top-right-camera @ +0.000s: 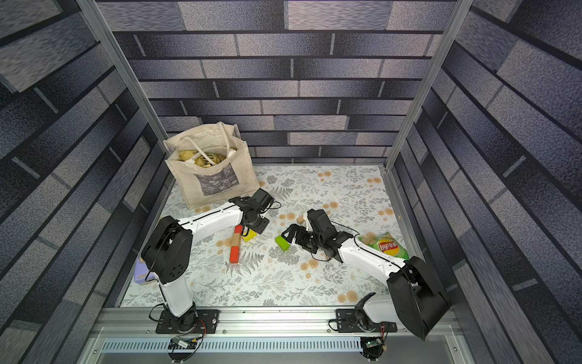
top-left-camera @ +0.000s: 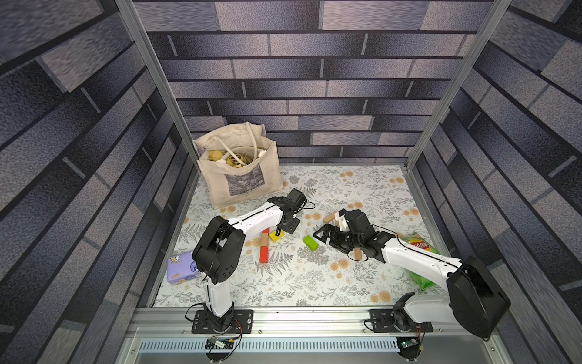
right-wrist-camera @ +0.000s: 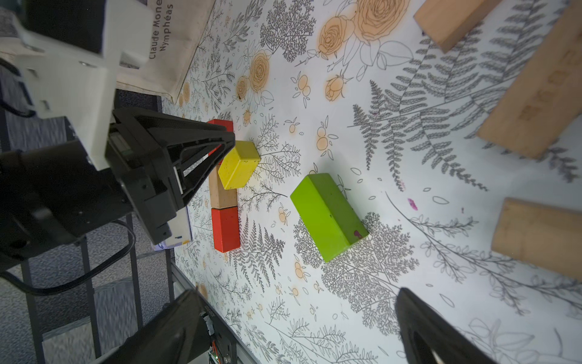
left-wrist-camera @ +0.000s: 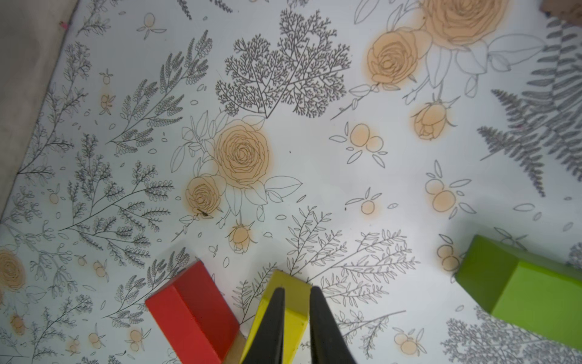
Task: Assemble the letter k with building blocks
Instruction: Assemble the building block at the center of the board.
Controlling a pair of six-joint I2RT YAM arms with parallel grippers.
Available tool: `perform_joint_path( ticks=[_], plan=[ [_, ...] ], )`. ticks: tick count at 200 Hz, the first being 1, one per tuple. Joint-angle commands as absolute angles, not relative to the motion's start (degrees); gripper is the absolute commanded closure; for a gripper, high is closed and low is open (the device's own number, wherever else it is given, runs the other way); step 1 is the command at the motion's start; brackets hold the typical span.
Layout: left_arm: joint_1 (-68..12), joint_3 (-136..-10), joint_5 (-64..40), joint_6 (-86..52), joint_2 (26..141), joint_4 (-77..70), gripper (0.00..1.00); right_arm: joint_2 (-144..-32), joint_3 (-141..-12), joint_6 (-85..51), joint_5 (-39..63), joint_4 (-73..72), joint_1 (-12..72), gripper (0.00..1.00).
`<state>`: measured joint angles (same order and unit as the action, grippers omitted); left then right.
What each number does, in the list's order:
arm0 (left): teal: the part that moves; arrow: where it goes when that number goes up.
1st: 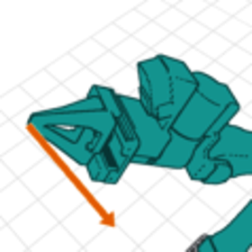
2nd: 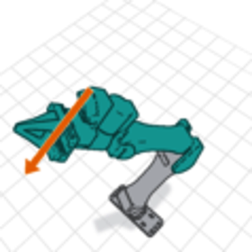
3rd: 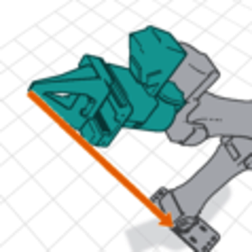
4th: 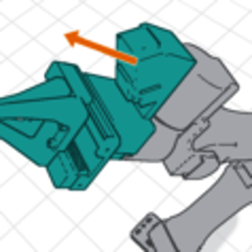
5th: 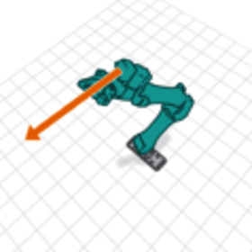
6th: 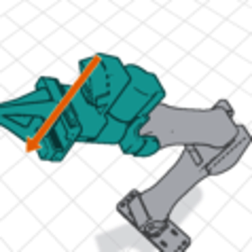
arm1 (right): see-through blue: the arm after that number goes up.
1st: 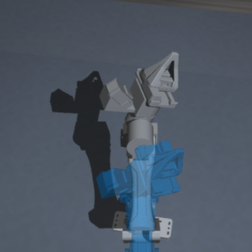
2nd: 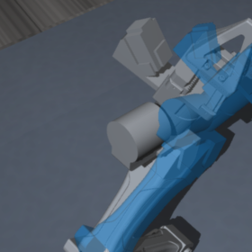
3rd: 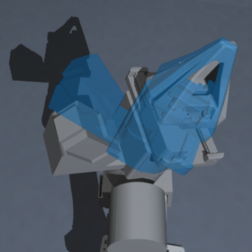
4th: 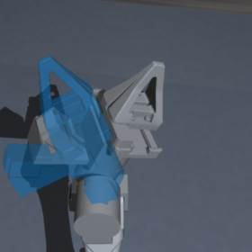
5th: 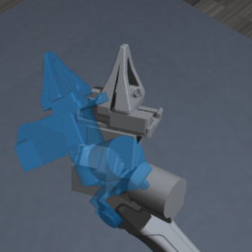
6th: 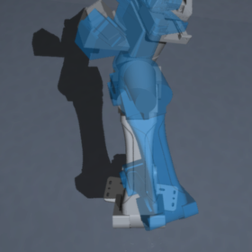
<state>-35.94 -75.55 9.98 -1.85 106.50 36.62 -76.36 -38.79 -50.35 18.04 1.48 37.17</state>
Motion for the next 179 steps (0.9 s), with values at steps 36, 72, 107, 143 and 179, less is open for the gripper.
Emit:
perform_joint_path(
  ticks=[36, 72, 107, 143, 179],
  plan=[
    [-36.2, -77.0, 12.6, -7.3, 107.6, 41.1, 0.82, -74.8, -38.5, -49.4, 17.8, 2.4, 37.6, 0.0],
    [-36.2, -75.9, 12.8, -7.3, 106.8, 41.2, 0.81, -74.7, -38.6, -49.5, 17.8, 2.3, 37.6, 0.0],
    [-36.2, -75.9, 13.4, -7.1, 106.7, 41.7, 0.8, -74.5, -38.1, -49.5, 17.8, 2.3, 37.6, 0.0],
    [-36.2, -76.0, 14.0, -7.1, 106.7, 42.2, 0.79, -74.0, -37.9, -49.6, 17.7, 2.2, 37.6, 0.0],
    [-36.2, -76.1, 14.6, -7.0, 106.4, 42.6, 0.79, -73.6, -37.7, -49.6, 17.6, 2.4, 37.6, 0.0]
  ],
)
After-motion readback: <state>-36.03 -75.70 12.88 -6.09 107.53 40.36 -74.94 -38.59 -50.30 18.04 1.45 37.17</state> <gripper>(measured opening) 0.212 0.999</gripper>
